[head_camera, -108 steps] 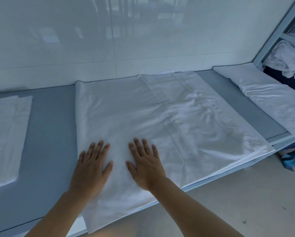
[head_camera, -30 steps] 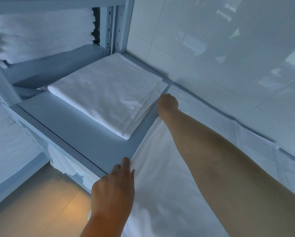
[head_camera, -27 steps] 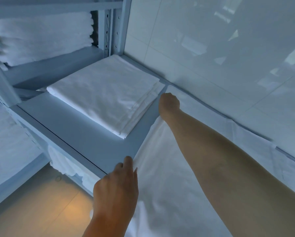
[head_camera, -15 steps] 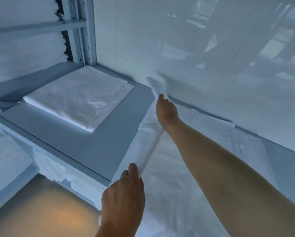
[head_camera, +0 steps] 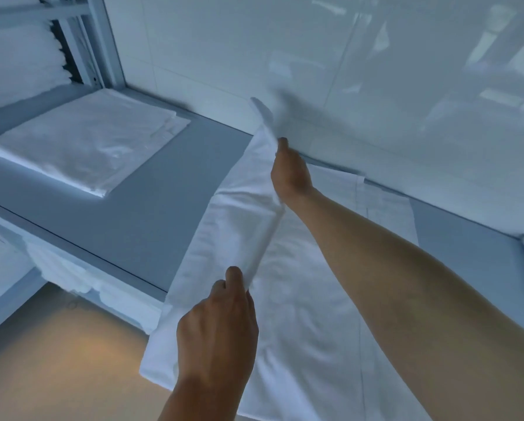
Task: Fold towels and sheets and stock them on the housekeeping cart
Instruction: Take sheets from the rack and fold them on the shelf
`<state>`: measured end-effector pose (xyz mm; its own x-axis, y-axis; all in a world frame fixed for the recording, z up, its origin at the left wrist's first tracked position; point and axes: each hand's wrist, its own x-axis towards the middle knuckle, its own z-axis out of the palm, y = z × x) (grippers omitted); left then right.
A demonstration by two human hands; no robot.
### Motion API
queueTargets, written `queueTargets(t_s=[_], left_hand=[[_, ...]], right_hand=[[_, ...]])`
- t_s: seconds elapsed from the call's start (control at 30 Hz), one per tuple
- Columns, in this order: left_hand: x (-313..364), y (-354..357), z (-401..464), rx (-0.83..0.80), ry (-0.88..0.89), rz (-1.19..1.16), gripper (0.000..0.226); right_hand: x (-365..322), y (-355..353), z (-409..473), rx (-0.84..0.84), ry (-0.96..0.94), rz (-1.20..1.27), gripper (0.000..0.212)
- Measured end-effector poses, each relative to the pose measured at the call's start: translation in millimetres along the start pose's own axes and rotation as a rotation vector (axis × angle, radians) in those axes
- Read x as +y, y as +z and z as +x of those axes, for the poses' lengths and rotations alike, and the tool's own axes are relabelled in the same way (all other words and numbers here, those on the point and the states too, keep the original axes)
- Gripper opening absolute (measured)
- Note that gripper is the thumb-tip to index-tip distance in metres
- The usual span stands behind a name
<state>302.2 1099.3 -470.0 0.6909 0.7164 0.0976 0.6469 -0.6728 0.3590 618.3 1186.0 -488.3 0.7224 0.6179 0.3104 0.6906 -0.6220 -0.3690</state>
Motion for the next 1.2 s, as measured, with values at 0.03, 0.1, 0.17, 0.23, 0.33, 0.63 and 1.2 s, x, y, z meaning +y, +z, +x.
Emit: queueTargets(t_s=[0.03,0.1,0.17,0.23,0.33,0.63,1.2], left_hand=[[15.0,-1.5,-5.3,0.010,0.000,0.000,0.035],[46.2,-5.0,-15.6,0.036,0.008,-0.004,0.035],[79.0,-6.0,-27.8,0.021,0.019,0.001,0.037],[116.7,-8.5,-41.5,-0.001,0.024,-0.030,0.040],[181.4,-2.3,-65.1,0.001,0.090,-0.080,0.045],[306.4,100.3,-145.9,-0.539,0.090,-0.142,0.046],[71.2,166.8,-20.9,-0.273,0.373,0.208,0.073]], right_hand=[[12.4,-9.5,-1.9,0.008,-0.007,0.004,0.027],[36.1,-31.6,-3.5,0.033,-0.019,-0.003,0.027],[60.6,-55.4,-7.2,0.059,-0.013,-0.008,0.028],[88.8,-80.5,-14.4,0.084,-0.019,-0.008,0.027],[144.1,-125.1,-29.5,0.141,-0.025,0.024,0.023],[328.7,-157.2,-121.6,-0.470,0.442,-0.096,0.085],[274.5,-46.8,-196.6,-0.370,0.057,-0.113,0.066]])
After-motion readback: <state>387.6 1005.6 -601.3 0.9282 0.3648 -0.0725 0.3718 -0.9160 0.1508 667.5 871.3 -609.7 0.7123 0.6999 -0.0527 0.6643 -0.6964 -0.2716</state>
